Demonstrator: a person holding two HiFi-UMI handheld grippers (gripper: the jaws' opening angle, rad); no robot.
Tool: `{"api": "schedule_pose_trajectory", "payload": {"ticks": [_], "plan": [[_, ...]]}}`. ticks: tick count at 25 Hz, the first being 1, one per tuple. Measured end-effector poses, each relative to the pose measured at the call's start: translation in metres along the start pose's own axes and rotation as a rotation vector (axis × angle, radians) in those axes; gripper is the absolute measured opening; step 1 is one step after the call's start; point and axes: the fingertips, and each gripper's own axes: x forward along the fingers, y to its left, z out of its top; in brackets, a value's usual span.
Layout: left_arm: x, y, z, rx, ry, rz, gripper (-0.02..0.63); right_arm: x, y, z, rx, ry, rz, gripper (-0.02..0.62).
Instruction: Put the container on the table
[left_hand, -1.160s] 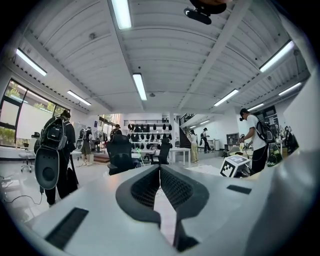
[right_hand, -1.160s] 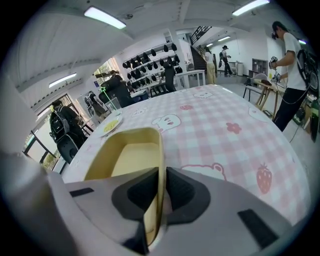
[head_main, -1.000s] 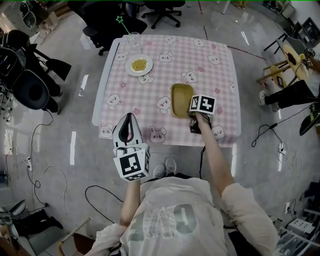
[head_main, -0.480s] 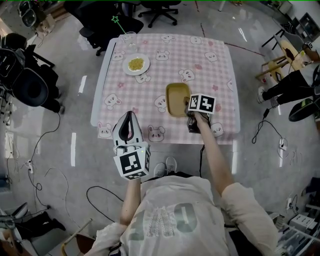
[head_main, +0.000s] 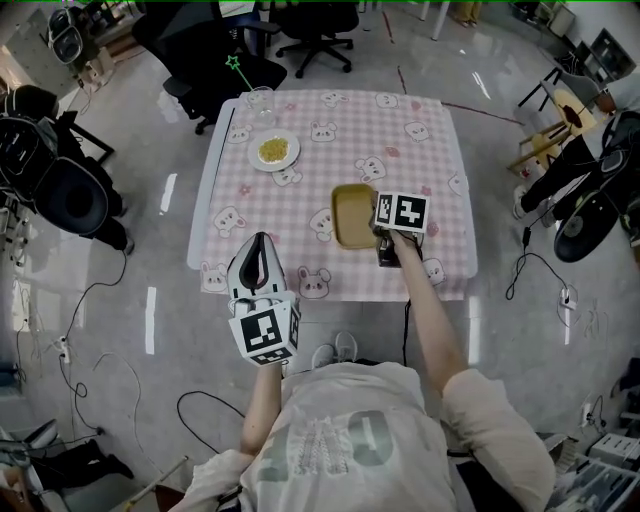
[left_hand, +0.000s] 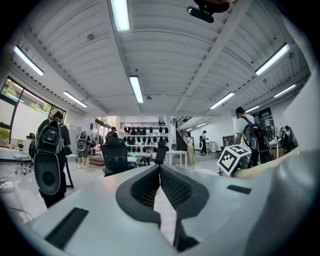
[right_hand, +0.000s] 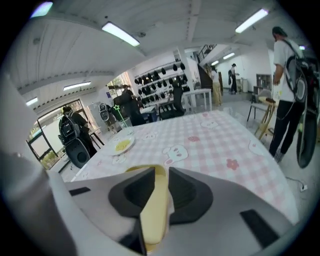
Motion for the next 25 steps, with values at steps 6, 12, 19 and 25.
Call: {"api": "schedule_pose_trajectory", "payload": {"ticks": [6,12,19,25], "plan": [[-0.002,-0.008,0.002,0.016,-0.002,-0.025,0.028,-0.066,0.024,0.060,-0.107,-0.299,0.021,0.032],[-0.001,-0.023,0.012,0.045,-0.036,-0.080,0.028,-0.156,0.052,0.056,-0.183,-0.556,0.058,0.029],[-0.013,-0.047,0.010,0.084,-0.038,-0.153,0.028,-0.221,0.058,-0.002,-0.114,-0.635,0.042,0.028],[-0.025,-0.059,0.011,0.050,-0.042,-0.190,0.028,-0.245,0.053,-0.038,-0.097,-0.630,0.036,0.028]]}}
